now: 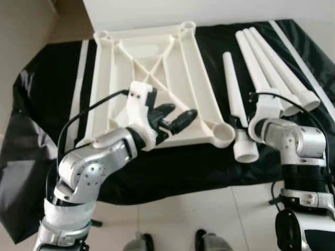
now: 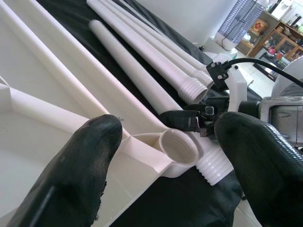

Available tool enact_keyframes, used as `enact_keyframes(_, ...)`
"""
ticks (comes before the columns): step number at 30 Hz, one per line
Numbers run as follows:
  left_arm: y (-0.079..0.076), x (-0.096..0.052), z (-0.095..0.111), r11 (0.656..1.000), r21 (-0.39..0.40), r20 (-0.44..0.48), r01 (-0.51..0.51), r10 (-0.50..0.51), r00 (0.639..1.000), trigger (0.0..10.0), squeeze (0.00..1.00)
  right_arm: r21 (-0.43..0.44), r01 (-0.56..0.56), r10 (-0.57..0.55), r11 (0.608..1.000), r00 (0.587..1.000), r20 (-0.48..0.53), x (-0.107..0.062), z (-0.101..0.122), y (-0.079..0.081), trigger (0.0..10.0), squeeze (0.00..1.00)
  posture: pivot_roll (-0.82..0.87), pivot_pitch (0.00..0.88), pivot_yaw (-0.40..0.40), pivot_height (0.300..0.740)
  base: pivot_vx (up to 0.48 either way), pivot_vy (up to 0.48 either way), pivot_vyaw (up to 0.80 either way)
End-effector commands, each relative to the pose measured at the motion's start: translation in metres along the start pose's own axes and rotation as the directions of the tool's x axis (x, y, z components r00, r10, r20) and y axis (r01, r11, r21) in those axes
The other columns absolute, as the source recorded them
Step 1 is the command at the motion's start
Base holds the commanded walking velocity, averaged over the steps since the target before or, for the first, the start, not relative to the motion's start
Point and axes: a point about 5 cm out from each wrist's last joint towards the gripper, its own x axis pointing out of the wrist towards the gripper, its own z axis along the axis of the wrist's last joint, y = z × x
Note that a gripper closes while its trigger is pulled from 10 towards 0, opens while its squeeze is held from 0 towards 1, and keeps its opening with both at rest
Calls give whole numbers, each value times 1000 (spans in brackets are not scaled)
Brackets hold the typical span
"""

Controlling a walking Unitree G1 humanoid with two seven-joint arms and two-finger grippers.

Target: Building children table

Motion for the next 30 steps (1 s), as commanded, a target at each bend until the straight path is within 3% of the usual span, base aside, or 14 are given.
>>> enact_keyframes(1,-5,1,0,995,3,2,97,-97,995,10000,0,-20,43,-46,999,982,-181,12,-42,-6,4039,0,-58,184,40,740,0,0,0)
enact_keyframes(2,-5,2,0,995,5,2,97,-97,995,10000,0,-29,33,-37,999,983,-182,14,-43,-6,0,0,-57,183,38,740,0,0,0)
enact_keyframes(12,-6,0,-2,996,-1,3,92,-92,996,10000,0,-38,60,-66,997,982,-178,17,-43,-11,0,0,-50,172,27,740,0,0,0)
enact_keyframes(13,-6,0,-2,996,-1,3,91,-91,996,10000,0,-28,58,-62,998,981,-185,17,-44,-12,4353,0,-50,171,27,740,0,0,0)
enact_keyframes(14,-6,0,-2,996,-1,3,90,-90,996,10000,0,-36,53,-59,998,982,-178,18,-44,-11,9373,0,-50,170,28,740,0,0,0)
enact_keyframes(15,-6,0,-3,996,-2,3,91,-91,996,10000,0,-40,46,-52,998,984,-172,19,-46,-10,10000,0,-50,168,27,740,0,0,0)
enact_keyframes(20,-7,0,-3,996,-3,2,94,-94,996,10000,0,-56,48,-56,997,985,-163,21,-47,-9,10000,0,-50,167,28,740,0,0,0)
enact_keyframes(21,-7,0,-3,995,-4,1,96,-96,995,10000,0,-61,50,-58,997,986,-155,21,-46,-11,10000,1000,-50,166,29,740,0,0,0)
enact_keyframes(25,-7,-1,-3,995,-4,-2,98,-98,995,10000,0,-57,66,-73,996,988,-137,20,-43,-17,10000,1000,-51,164,32,740,0,0,0)
enact_keyframes(26,-7,-1,-3,995,-4,-3,99,-99,995,10000,0,-46,79,-85,996,985,-149,20,-43,-19,10000,863,-52,163,34,740,0,0,0)
enact_keyframes(28,-7,-1,-3,995,-5,-4,100,-100,995,10000,0,-27,88,-92,996,982,-165,21,-43,-21,10000,863,-52,163,34,740,0,0,0)
enact_keyframes(29,-7,-1,-3,995,-5,-5,101,-101,995,10000,0,-22,97,-100,995,979,-177,21,-44,-23,10000,0,-52,163,35,740,0,0,0)
enact_keyframes(30,-7,-1,-3,995,-4,-6,102,-102,995,10000,0,-3,93,-92,996,976,-196,22,-46,-23,10000,0,-52,162,36,740,0,0,0)
